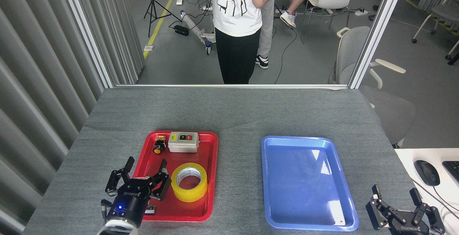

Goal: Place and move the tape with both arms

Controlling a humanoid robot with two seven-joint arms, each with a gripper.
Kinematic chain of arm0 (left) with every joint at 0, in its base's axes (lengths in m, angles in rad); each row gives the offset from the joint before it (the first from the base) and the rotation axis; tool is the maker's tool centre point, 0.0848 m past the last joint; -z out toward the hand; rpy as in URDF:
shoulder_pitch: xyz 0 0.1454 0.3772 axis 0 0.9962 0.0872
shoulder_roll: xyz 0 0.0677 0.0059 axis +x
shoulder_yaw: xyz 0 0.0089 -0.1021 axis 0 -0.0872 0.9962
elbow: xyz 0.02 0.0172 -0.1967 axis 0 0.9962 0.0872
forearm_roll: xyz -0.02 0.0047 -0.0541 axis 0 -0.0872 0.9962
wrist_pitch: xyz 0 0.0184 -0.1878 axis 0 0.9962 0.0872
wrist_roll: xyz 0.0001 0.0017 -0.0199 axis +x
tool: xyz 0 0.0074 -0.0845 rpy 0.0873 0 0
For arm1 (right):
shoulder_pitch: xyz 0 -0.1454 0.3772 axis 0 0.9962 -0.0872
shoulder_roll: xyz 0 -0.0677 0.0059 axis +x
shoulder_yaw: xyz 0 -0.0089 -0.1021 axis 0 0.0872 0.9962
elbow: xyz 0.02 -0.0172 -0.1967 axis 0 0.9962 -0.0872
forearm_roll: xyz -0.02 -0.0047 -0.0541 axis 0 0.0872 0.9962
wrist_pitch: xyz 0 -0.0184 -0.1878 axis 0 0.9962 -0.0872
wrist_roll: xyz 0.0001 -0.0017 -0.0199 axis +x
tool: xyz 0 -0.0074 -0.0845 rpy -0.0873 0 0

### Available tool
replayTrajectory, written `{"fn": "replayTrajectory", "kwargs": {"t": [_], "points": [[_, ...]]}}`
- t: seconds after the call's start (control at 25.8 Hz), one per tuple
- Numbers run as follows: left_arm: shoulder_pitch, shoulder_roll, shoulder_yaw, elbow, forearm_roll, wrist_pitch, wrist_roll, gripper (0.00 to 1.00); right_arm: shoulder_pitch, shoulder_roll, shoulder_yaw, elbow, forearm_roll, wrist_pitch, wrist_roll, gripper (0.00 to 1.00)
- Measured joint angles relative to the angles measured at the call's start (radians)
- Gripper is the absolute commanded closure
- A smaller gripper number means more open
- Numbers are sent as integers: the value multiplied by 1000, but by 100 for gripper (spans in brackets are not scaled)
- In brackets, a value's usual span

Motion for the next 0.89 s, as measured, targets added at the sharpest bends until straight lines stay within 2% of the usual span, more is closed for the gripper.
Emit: {"fn": "replayTrajectory", "kwargs": {"t": [0.43,0.66,0.89], "points": [[3,-3,-1,-1,-1,4,0,0,1,1,13,-1,-12,3,5,0],[1,-2,-1,-6,-2,-5,-8,0,3,-11,98,-7,-109,97,6,0],[-112,-5,43,76,-7,-33,-33,0,-2,-85,231,-21,-128,230,9,0]]}}
